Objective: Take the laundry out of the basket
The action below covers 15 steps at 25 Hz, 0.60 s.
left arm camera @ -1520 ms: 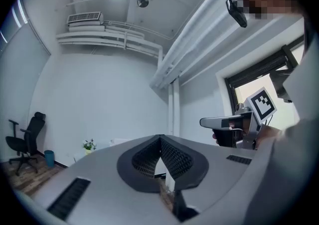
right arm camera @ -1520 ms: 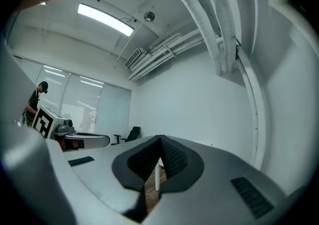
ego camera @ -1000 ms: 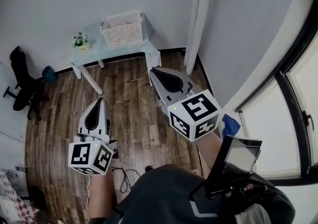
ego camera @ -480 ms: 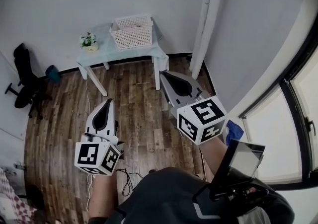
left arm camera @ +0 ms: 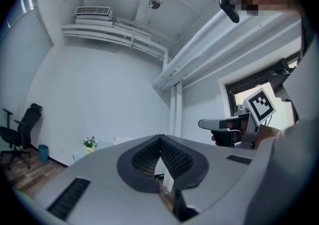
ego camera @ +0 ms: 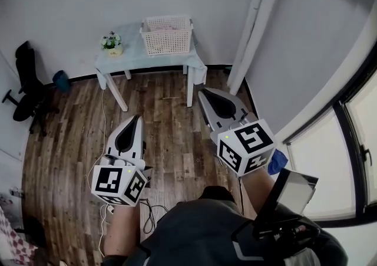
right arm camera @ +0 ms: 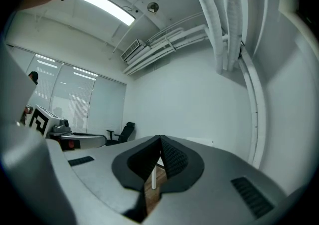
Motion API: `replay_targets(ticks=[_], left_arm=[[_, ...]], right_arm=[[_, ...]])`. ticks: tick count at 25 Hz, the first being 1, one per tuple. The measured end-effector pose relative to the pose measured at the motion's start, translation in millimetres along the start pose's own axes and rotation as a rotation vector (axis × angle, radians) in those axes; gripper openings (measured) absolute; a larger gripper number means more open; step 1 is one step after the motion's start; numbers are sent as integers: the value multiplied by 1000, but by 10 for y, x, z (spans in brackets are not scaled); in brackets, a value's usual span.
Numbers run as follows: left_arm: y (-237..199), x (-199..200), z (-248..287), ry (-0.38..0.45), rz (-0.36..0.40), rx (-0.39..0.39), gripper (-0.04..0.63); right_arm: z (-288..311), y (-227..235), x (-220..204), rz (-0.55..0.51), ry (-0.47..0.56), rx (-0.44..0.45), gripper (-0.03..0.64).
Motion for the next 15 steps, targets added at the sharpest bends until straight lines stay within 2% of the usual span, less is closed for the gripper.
replay_targets(ticks=[5, 11, 15], left_arm=[[-119, -73, 127, 8, -25, 0, 9], [-259, -97, 442, -26, -4, 19, 9], [-255, -98, 812, -21, 16, -14, 9]], right_arm=[[144, 52, 13, -28, -9, 6, 12], [458, 339, 32, -6, 13, 26, 12], [723, 657, 45, 20, 17, 39, 12]])
Point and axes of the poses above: the fingertips, and each gripper's own axes: z forward along the fingers, y to its right, x out of its top, the point moved 6 cm from there along -z, backward along the fingers, and after that the axes turned 7 degrees about z, right-handed, at the moved point
